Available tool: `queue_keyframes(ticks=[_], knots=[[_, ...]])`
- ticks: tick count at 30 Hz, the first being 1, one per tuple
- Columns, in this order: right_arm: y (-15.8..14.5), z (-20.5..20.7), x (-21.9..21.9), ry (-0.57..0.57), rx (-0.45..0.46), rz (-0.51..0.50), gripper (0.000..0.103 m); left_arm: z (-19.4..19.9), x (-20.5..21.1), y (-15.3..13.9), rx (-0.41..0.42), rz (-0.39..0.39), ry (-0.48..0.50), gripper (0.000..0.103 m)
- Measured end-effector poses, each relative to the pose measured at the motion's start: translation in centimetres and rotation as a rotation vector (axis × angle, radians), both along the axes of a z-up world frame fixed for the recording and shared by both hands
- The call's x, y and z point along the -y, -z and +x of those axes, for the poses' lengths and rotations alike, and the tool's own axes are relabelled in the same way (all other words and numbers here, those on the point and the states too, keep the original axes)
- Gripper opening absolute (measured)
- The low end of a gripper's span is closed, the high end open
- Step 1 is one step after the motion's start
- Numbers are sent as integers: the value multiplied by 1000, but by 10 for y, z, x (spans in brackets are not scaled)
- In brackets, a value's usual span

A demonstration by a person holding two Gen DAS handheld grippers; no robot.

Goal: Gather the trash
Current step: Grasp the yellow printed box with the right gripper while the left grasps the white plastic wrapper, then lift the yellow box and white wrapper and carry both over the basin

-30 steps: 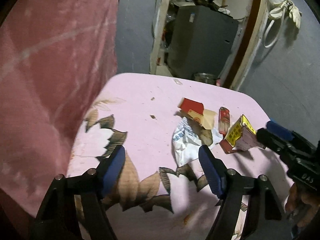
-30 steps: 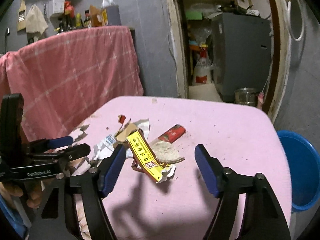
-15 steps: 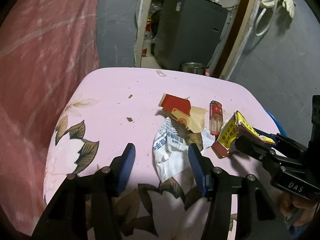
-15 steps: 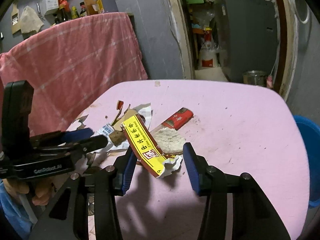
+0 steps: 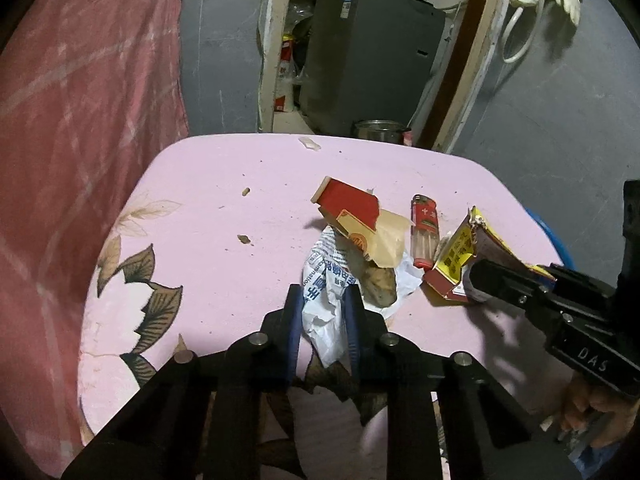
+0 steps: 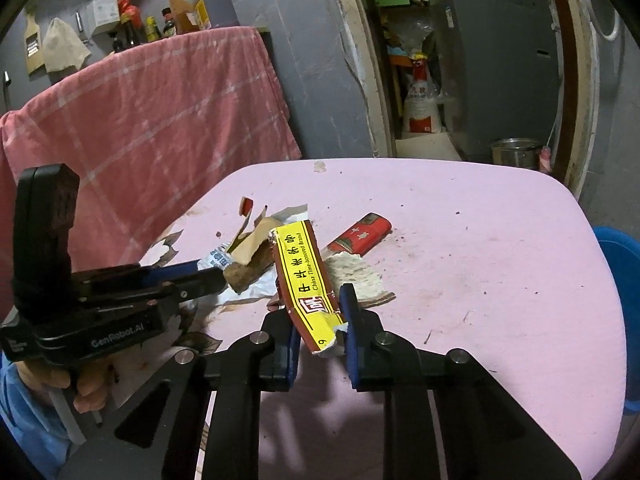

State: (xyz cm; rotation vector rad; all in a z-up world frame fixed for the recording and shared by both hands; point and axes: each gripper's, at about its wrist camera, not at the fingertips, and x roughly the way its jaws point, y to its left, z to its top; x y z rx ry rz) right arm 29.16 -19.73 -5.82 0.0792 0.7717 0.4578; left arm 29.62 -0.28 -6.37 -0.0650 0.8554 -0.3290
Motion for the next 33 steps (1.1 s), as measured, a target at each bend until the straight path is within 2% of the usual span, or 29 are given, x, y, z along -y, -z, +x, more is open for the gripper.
queue_keyframes(ticks=[6,16,28,33], knots=[[-2,-4,1,7,17,-4,13,-3,1,-1,-1,-28,-6,9],[-21,-27,13,46,122,21,11,-38,-3,-18,53,-40,-56,5],[-32,-53,27,76,178,64,11,-71,1,-53,175,-19,-120,5],[-43,-66,35,97,228,82,11,-81,11,-64,230,-57,-144,5]])
